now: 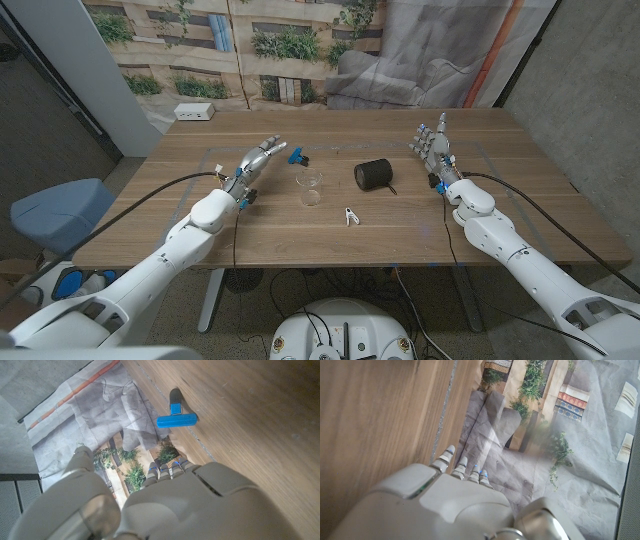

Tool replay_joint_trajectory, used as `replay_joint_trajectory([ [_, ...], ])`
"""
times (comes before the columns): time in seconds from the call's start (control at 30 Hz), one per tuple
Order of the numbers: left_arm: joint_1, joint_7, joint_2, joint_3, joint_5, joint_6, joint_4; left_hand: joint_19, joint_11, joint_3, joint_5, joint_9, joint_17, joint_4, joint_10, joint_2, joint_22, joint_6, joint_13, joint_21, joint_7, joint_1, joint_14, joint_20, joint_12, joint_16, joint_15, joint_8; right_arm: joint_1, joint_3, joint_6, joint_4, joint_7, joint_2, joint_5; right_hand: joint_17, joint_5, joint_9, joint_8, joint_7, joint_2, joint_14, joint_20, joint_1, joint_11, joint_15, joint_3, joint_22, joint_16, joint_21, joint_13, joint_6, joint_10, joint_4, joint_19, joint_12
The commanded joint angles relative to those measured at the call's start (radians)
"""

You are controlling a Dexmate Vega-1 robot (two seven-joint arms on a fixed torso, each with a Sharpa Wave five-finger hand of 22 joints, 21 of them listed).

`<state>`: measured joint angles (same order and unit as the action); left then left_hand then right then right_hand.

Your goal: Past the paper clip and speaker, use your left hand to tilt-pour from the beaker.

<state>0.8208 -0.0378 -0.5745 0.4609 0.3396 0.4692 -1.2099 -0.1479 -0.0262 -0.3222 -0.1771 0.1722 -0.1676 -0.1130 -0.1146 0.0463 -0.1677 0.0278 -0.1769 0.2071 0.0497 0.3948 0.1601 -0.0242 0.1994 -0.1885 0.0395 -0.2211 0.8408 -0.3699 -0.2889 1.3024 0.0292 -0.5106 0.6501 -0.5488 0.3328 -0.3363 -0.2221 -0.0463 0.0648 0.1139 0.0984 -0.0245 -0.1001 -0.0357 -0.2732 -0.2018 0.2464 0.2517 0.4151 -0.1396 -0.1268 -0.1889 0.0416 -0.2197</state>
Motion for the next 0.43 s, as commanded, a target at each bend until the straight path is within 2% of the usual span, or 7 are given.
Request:
replay_joint_trajectory([
  [0.03, 0.022, 0.09, 0.056, -0.017, 0.061, -0.016, -0.011, 0.025, 0.009, -0.008, -0.002, 0.003, -0.001, -0.001, 0.016, 0.024, -0.001, -0.016, 0.001, 0.002, -0.002, -0.007, -0.023, -0.001, 0.001, -0.002, -0.007, 0.007, -0.001, 0.0, -0.001, -0.002, 0.001, 0.0, 0.0, -0.006, 0.006, -0.001, -0.005, -0.003, 0.087, 0.005, 0.006, 0.003, 0.003, -0.02, -0.007, -0.005, 0.003, 0.007, 0.005, -0.007, -0.009, 0.0, 0.001, -0.006],
  [0.2, 0.041, 0.107, 0.049, -0.028, 0.074, -0.033, -0.026, 0.041, 0.014, -0.01, -0.003, 0.003, 0.0, -0.002, 0.031, 0.034, -0.001, -0.03, 0.001, 0.001, -0.008, -0.017, -0.046, -0.017, 0.002, -0.004, -0.011, 0.008, 0.0, 0.0, -0.001, -0.002, 0.001, 0.0, 0.0, -0.006, 0.006, -0.001, -0.005, -0.003, 0.087, 0.005, 0.006, 0.003, 0.003, -0.02, -0.007, -0.005, 0.003, 0.007, 0.005, -0.007, -0.009, 0.0, 0.001, -0.006],
  [0.43, 0.049, 0.101, 0.053, -0.042, 0.104, -0.024, -0.01, 0.048, 0.018, -0.01, -0.003, 0.003, 0.0, -0.003, 0.041, 0.038, 0.0, -0.04, 0.001, 0.0, -0.006, -0.024, -0.055, -0.019, 0.003, -0.003, -0.018, 0.009, 0.0, 0.0, -0.001, -0.002, 0.001, 0.0, 0.0, -0.006, 0.006, -0.001, -0.005, -0.003, 0.087, 0.005, 0.006, 0.003, 0.003, -0.02, -0.007, -0.005, 0.003, 0.007, 0.005, -0.007, -0.009, 0.0, 0.001, -0.006],
])
